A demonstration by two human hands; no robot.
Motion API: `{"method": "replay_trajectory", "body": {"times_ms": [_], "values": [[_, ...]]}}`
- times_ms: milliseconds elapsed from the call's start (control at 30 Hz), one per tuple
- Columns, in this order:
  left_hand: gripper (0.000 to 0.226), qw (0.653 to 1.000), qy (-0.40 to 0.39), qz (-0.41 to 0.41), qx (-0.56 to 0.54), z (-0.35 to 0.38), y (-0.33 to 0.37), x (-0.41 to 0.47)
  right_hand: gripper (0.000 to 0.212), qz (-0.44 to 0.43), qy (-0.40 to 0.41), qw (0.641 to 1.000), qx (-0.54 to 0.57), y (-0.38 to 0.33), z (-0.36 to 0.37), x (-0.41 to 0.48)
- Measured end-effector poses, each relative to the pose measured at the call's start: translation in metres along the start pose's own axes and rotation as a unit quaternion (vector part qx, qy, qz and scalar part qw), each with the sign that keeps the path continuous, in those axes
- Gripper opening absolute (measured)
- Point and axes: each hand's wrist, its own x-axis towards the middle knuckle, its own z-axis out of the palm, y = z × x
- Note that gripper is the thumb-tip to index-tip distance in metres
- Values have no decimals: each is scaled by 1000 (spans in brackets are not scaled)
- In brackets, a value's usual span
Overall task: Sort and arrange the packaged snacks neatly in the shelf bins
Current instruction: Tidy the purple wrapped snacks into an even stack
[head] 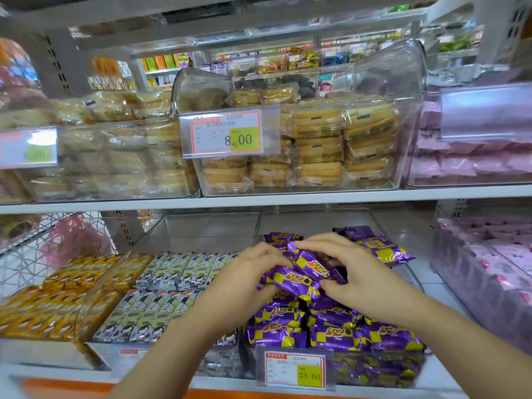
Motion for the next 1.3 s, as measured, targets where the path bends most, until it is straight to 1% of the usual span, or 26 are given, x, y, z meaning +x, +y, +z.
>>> {"method": "replay_trajectory", "body": {"times_ms": [67, 100, 200, 233, 367, 500, 567, 667, 767, 833, 900, 967, 1000, 1067, 1133, 1200, 1300], "values": [[33, 1000, 12, -3, -1, 0, 5, -1, 71, 5, -3, 1000, 9, -3, 1, -1], [36, 1000, 23, -10, -10, 0, 7, -2, 70, 10, 0, 1000, 23, -4, 0, -1], [47, 997, 61, -21, -52, 4, 8, -4, 57, 26, -4, 999, 43, -9, -3, -2], [50, 995, 74, -18, -63, 5, 9, -4, 56, 27, -4, 999, 33, -11, -3, -3], [69, 991, 114, -5, -74, 9, 12, 0, 76, -18, 16, 996, -85, -10, -3, -1], [67, 991, 130, 34, -26, 14, 17, 11, 74, -24, 73, 988, -135, -3, -6, 2], [69, 991, 124, 52, 14, 14, 18, 17, 75, -22, 90, 987, -128, -2, -7, 1], [70, 994, 83, 64, 37, 14, 19, 25, 75, -30, 98, 989, -103, -1, -3, 0], [67, 995, 71, 61, 37, 15, 16, 32, 63, -33, 95, 987, -125, 0, -6, 1], [64, 996, 70, 33, 40, 17, 9, 39, 59, -14, 87, 981, -174, 5, -16, 0], [63, 997, 70, -13, 38, 20, 2, 49, 55, 12, 85, 963, -257, 12, -27, -4], [63, 996, 61, -49, 44, 25, -2, 63, 57, 63, 90, 945, -309, 21, -33, -11], [63, 996, 55, -59, 42, 28, -3, 71, 59, 83, 88, 940, -318, 24, -34, -14], [61, 996, 46, -62, 31, 38, -3, 88, 60, 93, 80, 936, -329, 31, -36, -19], [61, 997, 30, -61, 32, 51, -5, 105, 57, 106, 45, 938, -328, 33, -36, -23], [63, 996, 0, -70, 49, 63, -9, 118, 53, 99, 27, 940, -325, 38, -37, -27], [63, 993, -29, -102, 43, 77, -18, 130, 50, 93, 28, 946, -308, 42, -39, -28]]}}
